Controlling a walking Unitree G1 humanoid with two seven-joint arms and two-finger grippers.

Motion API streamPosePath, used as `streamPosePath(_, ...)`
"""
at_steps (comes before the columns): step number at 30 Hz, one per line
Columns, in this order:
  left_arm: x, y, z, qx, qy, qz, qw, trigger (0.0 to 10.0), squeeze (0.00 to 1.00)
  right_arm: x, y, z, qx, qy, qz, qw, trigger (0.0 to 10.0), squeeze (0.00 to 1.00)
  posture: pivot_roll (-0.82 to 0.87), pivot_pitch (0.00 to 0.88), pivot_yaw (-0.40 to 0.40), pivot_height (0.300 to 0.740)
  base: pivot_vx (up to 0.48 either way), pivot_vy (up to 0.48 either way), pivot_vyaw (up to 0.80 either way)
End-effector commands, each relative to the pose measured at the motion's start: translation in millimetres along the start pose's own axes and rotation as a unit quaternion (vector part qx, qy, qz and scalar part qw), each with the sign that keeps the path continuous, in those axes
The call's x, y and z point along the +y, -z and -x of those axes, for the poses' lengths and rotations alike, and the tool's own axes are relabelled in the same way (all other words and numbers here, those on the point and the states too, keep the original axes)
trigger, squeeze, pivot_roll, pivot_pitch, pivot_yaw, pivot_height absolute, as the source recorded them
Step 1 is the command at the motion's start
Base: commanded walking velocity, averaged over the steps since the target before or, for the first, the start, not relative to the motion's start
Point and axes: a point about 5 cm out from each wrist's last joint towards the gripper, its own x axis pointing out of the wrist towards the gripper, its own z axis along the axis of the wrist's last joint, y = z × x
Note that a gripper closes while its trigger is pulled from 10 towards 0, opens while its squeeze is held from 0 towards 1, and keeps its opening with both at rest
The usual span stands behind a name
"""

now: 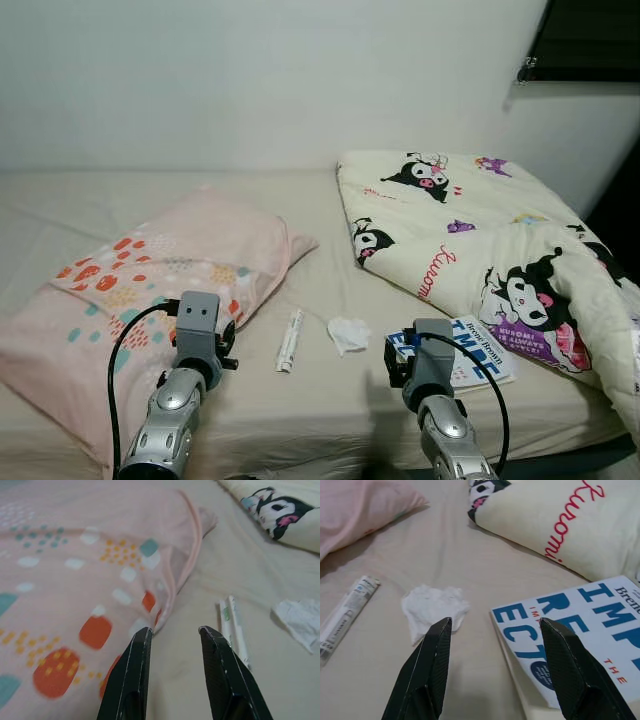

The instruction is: Clean up the room

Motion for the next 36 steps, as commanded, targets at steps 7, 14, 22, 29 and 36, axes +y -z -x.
streamPosePath(7, -2.8, -0.1, 0.3, 0.006, 0.014, -0.005, 1.000, 10.0, 0.00, -2.9, 1.7, 1.1, 0.003, 0.006, -0.007, 1.000, 10.0, 0.00, 0.03, 0.029, -0.042, 0.628, 0.000, 0.000, 0.00)
streamPosePath(14, 7.3, 1.7, 4.7, 0.009, 0.010, -0.012, 1.000, 10.0, 0.00, -2.4, -1.0, -1.6, 0.005, -0.002, 0.010, 1.000, 10.0, 0.00, 0.03, 0.045, -0.048, 0.598, 0.000, 0.000, 0.00)
streamPosePath(22, 9.2, 4.5, 14.7, 0.011, 0.035, 0.009, 0.999, 10.0, 0.00, -2.8, -6.4, -6.0, 0.002, -0.003, 0.016, 1.000, 10.0, 0.00, 0.04, 0.057, -0.064, 0.598, 0.000, 0.000, 0.00)
streamPosePath(29, 6.9, 6.7, 18.8, 0.014, 0.044, 0.001, 0.999, 10.0, 0.00, -0.9, -8.9, -8.2, 0.001, -0.007, 0.012, 1.000, 10.0, 0.00, 0.04, 0.058, -0.064, 0.584, 0.000, 0.000, 0.00)
streamPosePath(36, 6.7, 7.4, 20.1, 0.016, 0.051, -0.005, 0.999, 10.0, 0.00, 1.2, -7.4, -6.8, 0.001, -0.008, 0.016, 1.000, 10.0, 0.00, 0.04, 0.057, -0.063, 0.584, 0.000, 0.000, 0.00)
